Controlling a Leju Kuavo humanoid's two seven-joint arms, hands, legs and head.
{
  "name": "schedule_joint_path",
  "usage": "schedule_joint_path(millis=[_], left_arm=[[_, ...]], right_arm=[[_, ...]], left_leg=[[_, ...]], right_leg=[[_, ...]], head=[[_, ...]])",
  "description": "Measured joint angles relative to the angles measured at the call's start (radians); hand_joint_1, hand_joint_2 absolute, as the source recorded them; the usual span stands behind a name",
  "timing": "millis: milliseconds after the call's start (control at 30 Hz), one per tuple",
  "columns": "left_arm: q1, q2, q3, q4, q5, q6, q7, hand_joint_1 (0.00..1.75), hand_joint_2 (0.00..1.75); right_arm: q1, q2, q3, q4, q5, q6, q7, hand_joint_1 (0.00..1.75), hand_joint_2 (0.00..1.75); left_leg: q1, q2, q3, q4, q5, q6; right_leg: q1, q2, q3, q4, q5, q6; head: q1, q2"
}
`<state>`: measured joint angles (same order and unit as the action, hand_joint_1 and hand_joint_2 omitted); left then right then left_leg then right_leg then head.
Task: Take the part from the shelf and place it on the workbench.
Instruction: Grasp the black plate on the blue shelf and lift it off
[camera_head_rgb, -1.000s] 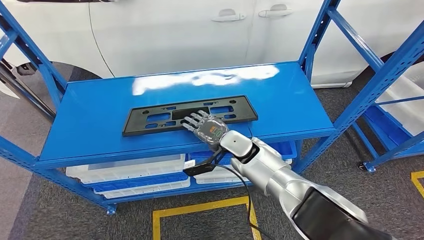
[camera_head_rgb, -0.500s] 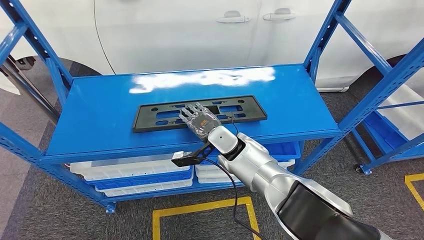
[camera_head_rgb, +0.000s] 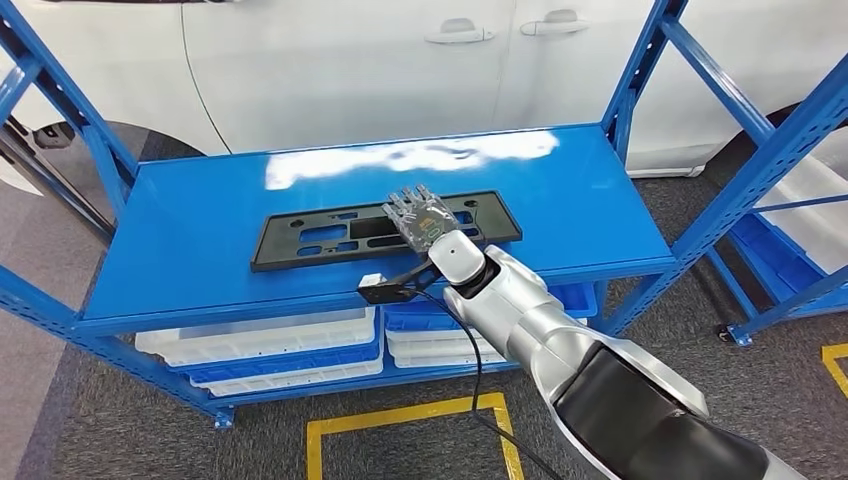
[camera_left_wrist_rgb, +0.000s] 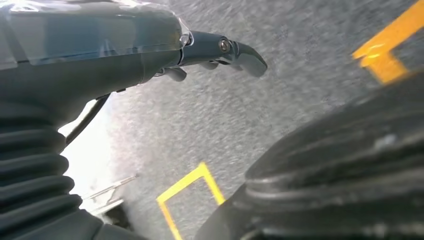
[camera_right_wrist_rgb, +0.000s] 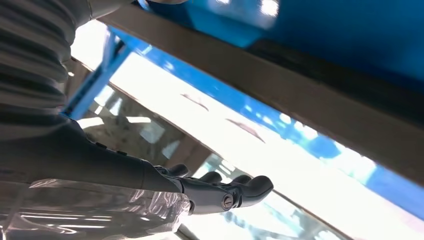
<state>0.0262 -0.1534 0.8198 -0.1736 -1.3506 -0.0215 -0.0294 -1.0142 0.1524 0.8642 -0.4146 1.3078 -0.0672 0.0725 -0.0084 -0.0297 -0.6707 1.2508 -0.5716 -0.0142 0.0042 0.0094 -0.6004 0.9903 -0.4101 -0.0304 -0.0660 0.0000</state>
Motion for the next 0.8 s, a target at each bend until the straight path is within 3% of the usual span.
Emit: schedule_joint_path(millis=[33,67,167,233,300,367,433,500,533,567,600,667,700,733,800], left_arm=[[0.0,0.001,0.0,0.0,0.0,0.0,-0.006,0.0,0.0],[-0.001,0.001,0.0,0.0,-0.001,-0.001,-0.006,0.0,0.0],[-0.003,0.004,0.0,0.0,-0.002,-0.005,0.014,0.0,0.0],[-0.003,0.004,-0.001,0.0,-0.002,-0.007,0.021,0.0,0.0],[-0.003,0.004,-0.001,0.0,-0.002,-0.008,0.022,0.0,0.0],[-0.003,0.004,-0.001,0.0,-0.003,-0.008,0.022,0.0,0.0],[-0.003,0.003,-0.001,0.0,-0.003,-0.008,0.022,0.0,0.0],[-0.003,0.003,-0.001,0.0,-0.003,-0.009,0.022,0.0,0.0],[-0.003,0.003,-0.001,0.0,-0.003,-0.009,0.023,0.0,0.0],[-0.003,0.003,-0.001,0.0,-0.003,-0.009,0.023,0.0,0.0],[-0.003,0.003,-0.001,0.0,-0.003,-0.009,0.023,0.0,0.0],[-0.003,0.002,-0.001,0.0,-0.003,-0.009,0.023,0.0,0.0],[-0.003,0.002,-0.001,0.0,-0.003,-0.009,0.023,0.0,0.0],[-0.003,0.002,-0.001,0.0,-0.003,-0.009,0.023,0.0,0.0],[-0.004,0.002,-0.001,0.0,-0.003,-0.008,0.023,0.0,0.0]], right_arm=[[-0.001,-0.001,-0.004,0.008,0.001,0.005,0.005,0.0,1.75],[-0.002,-0.001,-0.009,0.015,0.003,0.01,0.008,0.0,1.75],[-0.011,-0.004,-0.019,0.032,0.004,0.023,0.01,0.0,1.75],[-0.015,-0.006,-0.023,0.043,0.007,0.031,0.004,0.0,1.75],[-0.012,-0.008,-0.027,0.054,0.014,0.036,-0.006,0.0,1.75],[-0.008,-0.009,-0.03,0.062,0.018,0.037,-0.019,0.0,1.75],[-0.008,-0.008,-0.031,0.066,0.021,0.042,-0.034,0.0,1.75],[-0.007,-0.008,-0.031,0.071,0.023,0.047,-0.048,0.0,1.75],[-0.005,-0.008,-0.031,0.073,0.025,0.049,-0.054,0.0,1.75],[-0.004,-0.008,-0.031,0.075,0.028,0.049,-0.061,0.0,1.75],[-0.004,-0.008,-0.031,0.076,0.031,0.049,-0.066,0.0,1.75],[-0.009,-0.008,-0.031,0.077,0.036,0.049,-0.078,0.0,1.75],[-0.011,-0.007,-0.031,0.077,0.038,0.049,-0.081,0.0,1.75],[-0.013,-0.006,-0.031,0.077,0.039,0.049,-0.084,0.0,1.75],[-0.014,-0.005,-0.031,0.079,0.039,0.049,-0.087,0.0,1.75]], left_leg=[[0.0,-0.002,-0.007,0.031,-0.003,-0.005],[0.001,-0.003,0.003,0.027,0.012,-0.009],[0.007,0.004,0.082,-0.133,0.1,-0.019],[0.009,0.005,0.11,-0.206,0.107,-0.008],[0.009,0.0,0.107,-0.218,0.099,0.014],[0.011,0.0,0.102,-0.218,0.104,0.028],[0.013,0.004,0.102,-0.219,0.106,0.038],[0.012,0.005,0.101,-0.219,0.106,0.042],[0.011,0.005,0.101,-0.219,0.106,0.043],[0.011,0.004,0.102,-0.219,0.106,0.043],[0.01,0.004,0.104,-0.219,0.105,0.043],[0.008,0.002,0.108,-0.219,0.103,0.042],[0.007,0.001,0.108,-0.219,0.102,0.04],[0.007,0.0,0.106,-0.219,0.101,0.037],[0.006,-0.003,0.104,-0.223,0.101,0.027]], right_leg=[[-0.001,0.001,0.003,0.002,-0.003,0.001],[-0.003,0.002,0.006,0.004,-0.006,0.002],[-0.006,0.008,0.006,0.022,-0.017,0.014],[0.0,0.01,-0.008,0.035,-0.019,0.023],[0.005,0.011,-0.022,0.04,-0.015,0.03],[0.003,0.008,-0.033,0.059,-0.026,0.039],[-0.001,0.004,-0.073,0.146,-0.073,0.051],[-0.003,0.001,-0.138,0.278,-0.128,0.057],[-0.003,0.0,-0.16,0.321,-0.137,0.058],[-0.003,0.0,-0.165,0.326,-0.126,0.055],[-0.002,0.0,-0.151,0.292,-0.099,0.051],[0.003,0.004,-0.085,0.152,-0.031,0.035],[0.007,0.007,-0.057,0.092,-0.01,0.028],[0.01,0.009,-0.042,0.055,-0.002,0.024],[0.013,0.01,-0.038,0.037,-0.003,0.019]], head=[[0.0,0.0],[0.0,0.0],[0.0,0.0],[0.0,0.0],[0.0,0.0],[0.0,0.0],[0.0,0.0],[0.0,0.0],[0.0,0.0],[0.0,0.0],[0.0,0.0],[0.0,0.0],[0.0,0.0],[0.0,0.0],[0.0,0.0]])
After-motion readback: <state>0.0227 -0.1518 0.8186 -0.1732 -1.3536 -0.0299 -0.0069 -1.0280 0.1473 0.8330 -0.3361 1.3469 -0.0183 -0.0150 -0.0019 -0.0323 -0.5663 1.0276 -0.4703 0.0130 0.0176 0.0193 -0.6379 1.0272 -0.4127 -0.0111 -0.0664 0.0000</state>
